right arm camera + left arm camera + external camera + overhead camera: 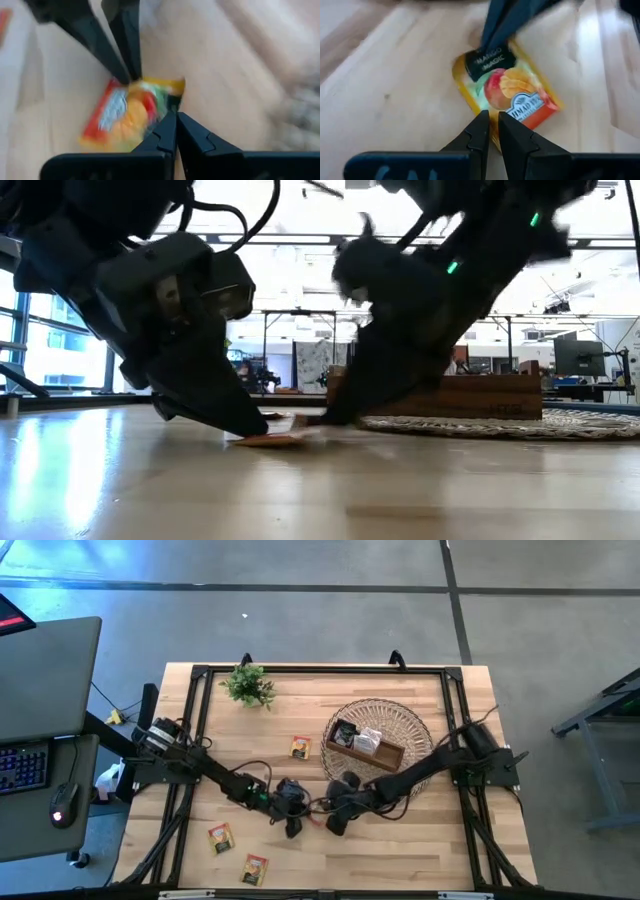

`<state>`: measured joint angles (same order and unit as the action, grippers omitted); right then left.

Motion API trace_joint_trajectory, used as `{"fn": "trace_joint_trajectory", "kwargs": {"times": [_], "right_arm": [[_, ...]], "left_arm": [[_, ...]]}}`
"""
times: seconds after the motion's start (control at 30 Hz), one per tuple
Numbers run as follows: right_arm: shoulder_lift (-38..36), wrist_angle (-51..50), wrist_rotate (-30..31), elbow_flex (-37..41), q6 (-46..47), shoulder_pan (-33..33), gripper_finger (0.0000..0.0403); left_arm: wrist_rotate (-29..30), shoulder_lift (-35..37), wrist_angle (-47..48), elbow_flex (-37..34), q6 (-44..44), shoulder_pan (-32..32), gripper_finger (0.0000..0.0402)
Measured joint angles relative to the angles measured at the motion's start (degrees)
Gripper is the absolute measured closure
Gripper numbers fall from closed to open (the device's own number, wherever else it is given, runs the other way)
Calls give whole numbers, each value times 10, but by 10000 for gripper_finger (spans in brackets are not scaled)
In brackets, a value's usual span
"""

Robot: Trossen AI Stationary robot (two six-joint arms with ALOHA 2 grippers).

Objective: Pick & Place Tea
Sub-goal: Put the orange tea bag into the right section of the wooden organizer

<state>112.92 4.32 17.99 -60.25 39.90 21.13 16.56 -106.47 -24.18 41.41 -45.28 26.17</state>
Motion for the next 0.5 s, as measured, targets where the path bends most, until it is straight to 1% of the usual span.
{"fn": "trace_joint_trajectory", "kwargs": {"times": [0.07, 0.1, 0.2, 0.27, 0.33, 0.4, 0.43, 0.5], "right_arm": [[-44, -83, 32, 0, -5, 1, 400], [-70, -130, 58, 0, -5, 1, 399], [-156, -258, 154, 0, -5, 7, 398], [-211, -344, 224, 0, -21, 14, 400], [-255, -431, 268, 0, -45, 22, 400], [-285, -483, 272, 5, -52, 22, 400], [-298, -488, 258, 13, -46, 19, 401], [-312, -446, 213, 34, -17, 12, 401]], "left_arm": [[3, 0, 1, 0, 0, 0, 358], [4, 0, 1, 0, 0, 0, 358], [3, 0, 1, 0, 0, -1, 358], [1, 0, 1, 0, 0, -4, 358], [0, 0, 1, 0, 1, -4, 358], [1, 0, 1, 0, 2, -4, 358], [1, 0, 1, 0, 2, -4, 358], [1, 0, 1, 0, 2, -4, 358]]}}
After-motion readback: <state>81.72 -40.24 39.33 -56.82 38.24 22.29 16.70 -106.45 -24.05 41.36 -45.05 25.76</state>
